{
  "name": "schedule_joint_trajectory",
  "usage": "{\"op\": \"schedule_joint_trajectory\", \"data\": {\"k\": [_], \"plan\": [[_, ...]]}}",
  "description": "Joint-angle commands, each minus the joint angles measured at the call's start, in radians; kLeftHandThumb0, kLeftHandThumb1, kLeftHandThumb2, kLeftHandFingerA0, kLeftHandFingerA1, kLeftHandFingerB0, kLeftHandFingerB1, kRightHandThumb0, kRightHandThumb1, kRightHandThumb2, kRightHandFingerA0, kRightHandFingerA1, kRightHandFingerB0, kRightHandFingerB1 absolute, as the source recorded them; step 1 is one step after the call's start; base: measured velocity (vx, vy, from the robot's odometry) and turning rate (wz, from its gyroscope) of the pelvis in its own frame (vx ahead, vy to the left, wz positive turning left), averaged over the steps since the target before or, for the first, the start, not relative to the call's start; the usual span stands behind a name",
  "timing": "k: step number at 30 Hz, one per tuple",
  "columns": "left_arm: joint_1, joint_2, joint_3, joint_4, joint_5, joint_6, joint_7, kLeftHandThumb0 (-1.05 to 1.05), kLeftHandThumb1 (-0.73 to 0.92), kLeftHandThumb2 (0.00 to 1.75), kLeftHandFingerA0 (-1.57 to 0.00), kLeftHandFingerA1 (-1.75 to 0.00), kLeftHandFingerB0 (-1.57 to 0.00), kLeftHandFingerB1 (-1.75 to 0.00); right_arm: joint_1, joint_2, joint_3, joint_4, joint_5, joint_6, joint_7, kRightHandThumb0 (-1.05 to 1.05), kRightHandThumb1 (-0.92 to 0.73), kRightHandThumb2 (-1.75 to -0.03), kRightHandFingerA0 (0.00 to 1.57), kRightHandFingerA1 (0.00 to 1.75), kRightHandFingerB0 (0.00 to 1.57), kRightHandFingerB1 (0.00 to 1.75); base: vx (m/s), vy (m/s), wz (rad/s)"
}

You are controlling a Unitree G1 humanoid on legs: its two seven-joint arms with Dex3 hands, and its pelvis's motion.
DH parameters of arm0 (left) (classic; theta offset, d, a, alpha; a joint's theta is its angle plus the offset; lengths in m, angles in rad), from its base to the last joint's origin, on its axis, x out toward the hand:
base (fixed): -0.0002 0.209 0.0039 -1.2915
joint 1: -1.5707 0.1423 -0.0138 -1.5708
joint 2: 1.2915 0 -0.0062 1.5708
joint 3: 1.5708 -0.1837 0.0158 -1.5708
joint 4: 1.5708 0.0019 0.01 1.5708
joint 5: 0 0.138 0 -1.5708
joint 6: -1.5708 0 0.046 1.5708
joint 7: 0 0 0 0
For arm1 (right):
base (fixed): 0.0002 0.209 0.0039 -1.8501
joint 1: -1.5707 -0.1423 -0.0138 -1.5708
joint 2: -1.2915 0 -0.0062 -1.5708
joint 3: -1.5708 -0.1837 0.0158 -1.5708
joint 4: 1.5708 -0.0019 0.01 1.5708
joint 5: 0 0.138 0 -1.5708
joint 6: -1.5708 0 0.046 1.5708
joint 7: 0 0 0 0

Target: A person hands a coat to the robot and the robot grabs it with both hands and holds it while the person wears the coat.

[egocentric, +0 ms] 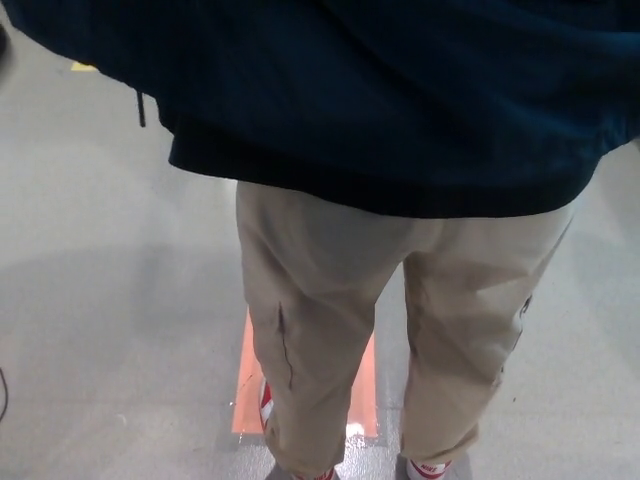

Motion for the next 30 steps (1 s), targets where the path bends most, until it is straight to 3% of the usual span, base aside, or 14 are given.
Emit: {"op": "schedule_joint_trajectory", "data": {"k": [1,2,3,4,7,8,9,10,11,12,13,27,28,30], "plan": [[0.429,-0.185,-0.085,-0.077,0.198,-0.025,0.238,-0.85,0.77,1.13,0.0,-0.26,-0.05,-0.22,0.385,0.153,0.134,0.058,-0.209,-0.183,-0.255,-0.69,-0.87,-0.68,0.02,0.22,0.02,0.21,0.0,0.0,0.0],[0.442,-0.19,-0.103,-0.064,0.205,-0.014,0.234,-0.89,0.79,1.13,-0.02,-0.26,-0.08,-0.25,0.392,0.154,0.149,0.087,-0.21,-0.184,-0.256,-0.72,-0.71,-1.07,0.0,0.26,0.0,0.23,0.0,0.0,0.0],[0.457,-0.192,-0.125,-0.041,0.21,-0.006,0.226,-0.82,0.74,1.12,-0.01,-0.3,-0.09,-0.29,0.401,0.155,0.167,0.117,-0.224,-0.175,-0.263,-0.72,-0.7,-1.06,0.0,0.27,0.01,0.24,0.0,0.0,0.0],[0.472,-0.192,-0.143,-0.017,0.216,-0.009,0.233,-0.8,0.9,0.68,-0.04,-0.29,-0.14,-0.24,0.412,0.153,0.182,0.143,-0.237,-0.174,-0.273,-0.72,-0.7,-1.05,0.0,0.29,0.01,0.24,0.0,0.0,0.0],[0.489,-0.183,-0.221,0.117,0.256,0.004,0.273,-0.79,0.7,1.01,-0.05,-0.4,-0.11,-0.37,0.443,0.129,0.234,0.246,-0.285,-0.139,-0.285,-0.72,-0.72,-1.07,0.0,0.27,0.0,0.22,0.0,0.0,0.0],[0.49,-0.175,-0.239,0.138,0.266,0.015,0.265,-0.78,0.71,1.01,-0.06,-0.42,-0.1,-0.36,0.45,0.122,0.245,0.258,-0.3,-0.121,-0.29,-0.68,-0.89,-0.66,0.01,0.28,0.0,0.24,0.0,0.0,0.0],[0.482,-0.163,-0.261,0.168,0.279,0.03,0.256,-0.8,0.72,1.06,-0.07,-0.44,-0.14,-0.44,0.451,0.116,0.258,0.277,-0.316,-0.097,-0.296,-0.73,-0.72,-1.05,0.0,0.27,0.03,0.23,0.0,0.0,0.0],[0.47,-0.153,-0.275,0.19,0.286,0.038,0.256,-0.8,0.72,1.06,-0.07,-0.44,-0.14,-0.44,0.446,0.112,0.266,0.292,-0.326,-0.081,-0.302,-0.73,-0.72,-1.05,0.0,0.27,0.03,0.23,0.0,0.0,0.0],[0.441,-0.145,-0.301,0.242,0.286,0.043,0.252,-0.36,0.51,1.09,-0.02,-0.49,0.0,-0.46,0.431,0.112,0.278,0.322,-0.328,-0.057,-0.303,-0.77,-0.71,-1.03,0.01,0.26,0.07,0.22,0.0,0.0,0.0],[0.427,-0.14,-0.317,0.268,0.283,0.051,0.235,-0.36,0.5,1.09,-0.02,-0.48,0.0,-0.46,0.419,0.113,0.287,0.346,-0.326,-0.05,-0.305,-0.77,-0.69,-1.0,0.01,0.29,0.09,0.27,0.0,0.0,0.0],[0.417,-0.135,-0.342,0.305,0.277,0.06,0.218,-0.76,0.89,0.67,-0.22,-0.32,-0.25,-0.29,0.407,0.108,0.302,0.391,-0.323,-0.049,-0.312,-0.76,-0.66,-0.98,0.01,0.33,0.1,0.31,0.0,0.0,0.0],[0.119,-0.106,-0.604,0.844,0.296,0.188,0.172,-0.72,0.87,0.67,-0.26,-0.31,-0.22,-0.28,0.219,0.044,0.433,0.761,-0.28,0.088,-0.137,-0.62,-0.55,-0.89,0.0,0.32,0.05,0.29,0.0,0.0,0.0],[0.095,-0.108,-0.616,0.881,0.284,0.186,0.159,-0.71,0.87,0.66,-0.26,-0.31,-0.22,-0.28,0.203,0.04,0.443,0.776,-0.284,0.101,-0.13,-0.56,-0.72,-0.66,0.08,0.25,0.08,0.22,0.0,0.0,0.0],[0.052,-0.108,-0.649,0.979,0.274,0.173,0.152,-0.71,0.88,0.67,-0.28,-0.32,-0.25,-0.29,0.185,0.045,0.468,0.794,-0.293,0.172,-0.081,-0.5,-0.68,-0.64,0.07,0.23,0.08,0.24,0.0,0.0,0.0]]}}
